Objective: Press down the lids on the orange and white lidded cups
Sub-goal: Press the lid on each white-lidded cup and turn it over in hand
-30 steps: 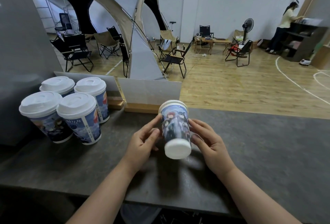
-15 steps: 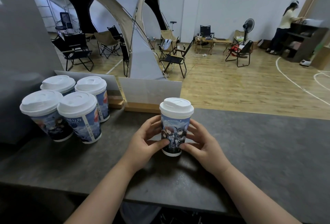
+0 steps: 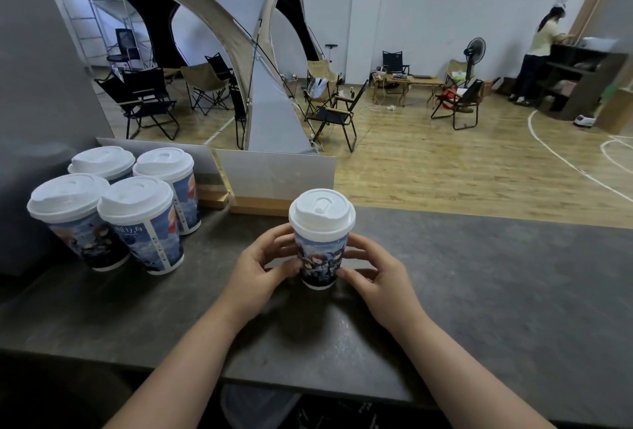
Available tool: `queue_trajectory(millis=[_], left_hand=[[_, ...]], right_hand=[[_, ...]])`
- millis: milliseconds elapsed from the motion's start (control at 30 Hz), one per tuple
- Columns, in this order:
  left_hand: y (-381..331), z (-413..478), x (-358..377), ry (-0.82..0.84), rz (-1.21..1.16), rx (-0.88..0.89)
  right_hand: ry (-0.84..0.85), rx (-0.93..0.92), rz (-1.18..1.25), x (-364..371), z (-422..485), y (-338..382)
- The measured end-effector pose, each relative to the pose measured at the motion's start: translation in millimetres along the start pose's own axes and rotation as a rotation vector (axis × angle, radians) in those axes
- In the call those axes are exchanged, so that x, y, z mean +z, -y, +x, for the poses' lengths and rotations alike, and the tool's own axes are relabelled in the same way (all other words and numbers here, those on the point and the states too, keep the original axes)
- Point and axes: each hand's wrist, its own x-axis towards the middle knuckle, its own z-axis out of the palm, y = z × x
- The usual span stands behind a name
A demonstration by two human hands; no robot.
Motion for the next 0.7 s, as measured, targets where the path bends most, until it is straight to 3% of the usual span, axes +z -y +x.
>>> queue_trajectory(millis=[200, 300, 700], left_hand=[[-7, 0, 7, 0.011, 0.055, -0.087], [-13, -2, 36, 0.006, -0.038, -0.101], [-38, 11, 280, 0.139, -0.118, -0.069]], right_hand=[[0.151, 0.034, 0.016, -12, -8, 6], [0.093, 0.033, 0.007, -38, -16, 4], [-0.108, 0.083, -0.003, -247, -79, -39]])
